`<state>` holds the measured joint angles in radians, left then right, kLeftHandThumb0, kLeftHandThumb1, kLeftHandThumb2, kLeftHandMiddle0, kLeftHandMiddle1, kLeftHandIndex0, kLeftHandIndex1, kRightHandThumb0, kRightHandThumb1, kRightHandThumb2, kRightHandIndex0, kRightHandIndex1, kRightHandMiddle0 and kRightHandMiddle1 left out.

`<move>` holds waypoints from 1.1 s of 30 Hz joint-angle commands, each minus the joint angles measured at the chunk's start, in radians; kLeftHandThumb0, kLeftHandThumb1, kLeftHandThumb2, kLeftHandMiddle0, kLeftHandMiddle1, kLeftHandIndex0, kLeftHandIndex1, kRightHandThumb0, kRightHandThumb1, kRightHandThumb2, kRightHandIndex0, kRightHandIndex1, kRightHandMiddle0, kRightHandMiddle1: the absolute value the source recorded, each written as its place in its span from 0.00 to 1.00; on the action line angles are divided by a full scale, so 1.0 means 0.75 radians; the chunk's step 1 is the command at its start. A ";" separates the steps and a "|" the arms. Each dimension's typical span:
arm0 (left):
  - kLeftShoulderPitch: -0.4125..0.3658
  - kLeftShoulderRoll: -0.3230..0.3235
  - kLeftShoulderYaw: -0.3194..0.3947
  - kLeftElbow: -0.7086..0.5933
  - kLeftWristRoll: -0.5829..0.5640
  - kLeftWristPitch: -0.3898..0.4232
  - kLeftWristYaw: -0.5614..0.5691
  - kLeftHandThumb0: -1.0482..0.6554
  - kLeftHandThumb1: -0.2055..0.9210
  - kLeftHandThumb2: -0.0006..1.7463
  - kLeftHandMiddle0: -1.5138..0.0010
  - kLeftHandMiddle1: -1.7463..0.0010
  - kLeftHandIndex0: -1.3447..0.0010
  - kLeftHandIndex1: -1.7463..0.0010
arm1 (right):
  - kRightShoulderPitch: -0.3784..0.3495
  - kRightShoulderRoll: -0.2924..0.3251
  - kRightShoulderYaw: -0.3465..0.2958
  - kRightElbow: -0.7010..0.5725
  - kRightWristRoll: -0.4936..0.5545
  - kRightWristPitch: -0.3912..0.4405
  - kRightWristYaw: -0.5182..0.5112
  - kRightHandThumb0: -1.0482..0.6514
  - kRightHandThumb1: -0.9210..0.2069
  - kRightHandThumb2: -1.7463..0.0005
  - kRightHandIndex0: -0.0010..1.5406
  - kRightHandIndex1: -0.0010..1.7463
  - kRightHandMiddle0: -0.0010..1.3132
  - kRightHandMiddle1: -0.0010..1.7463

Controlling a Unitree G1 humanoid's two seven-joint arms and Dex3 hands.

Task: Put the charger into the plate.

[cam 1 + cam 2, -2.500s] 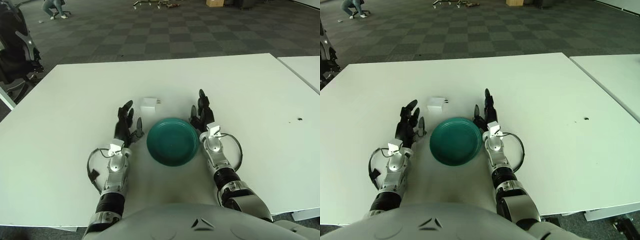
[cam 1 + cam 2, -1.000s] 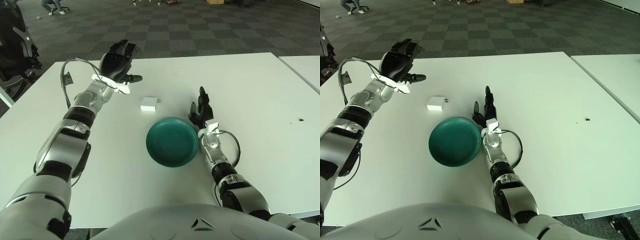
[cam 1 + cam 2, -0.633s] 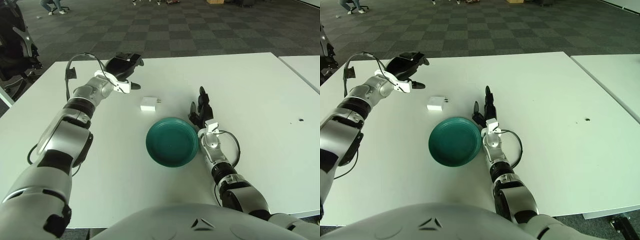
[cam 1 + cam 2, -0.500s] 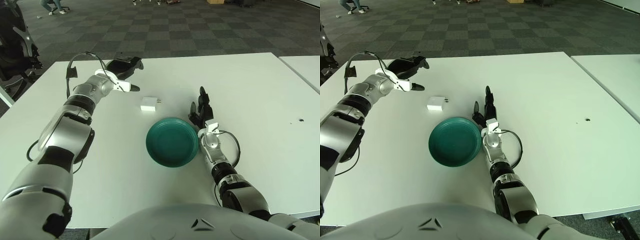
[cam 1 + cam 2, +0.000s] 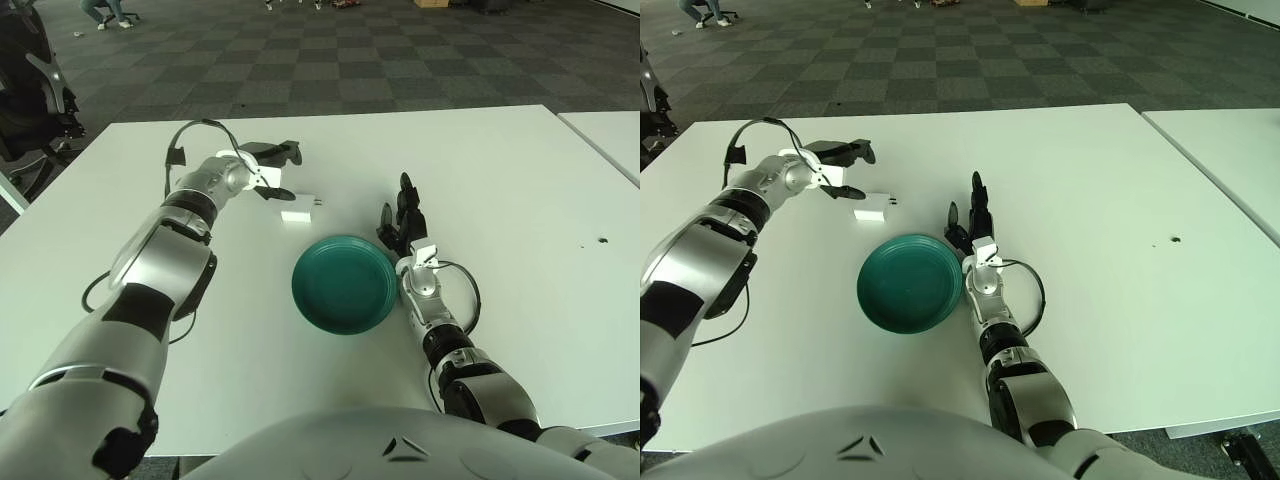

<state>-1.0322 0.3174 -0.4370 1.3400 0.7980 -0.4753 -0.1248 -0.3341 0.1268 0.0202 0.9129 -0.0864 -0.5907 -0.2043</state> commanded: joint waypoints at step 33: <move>0.076 -0.148 0.019 0.061 -0.168 0.221 -0.231 0.10 1.00 0.39 0.84 0.99 1.00 0.47 | 0.266 0.004 -0.028 0.309 -0.006 0.099 0.006 0.10 0.00 0.53 0.00 0.00 0.00 0.00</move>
<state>-1.0069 0.1996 -0.4310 1.3659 0.6889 -0.3467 -0.2899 -0.3401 0.1281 0.0066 0.9244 -0.0884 -0.5961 -0.1985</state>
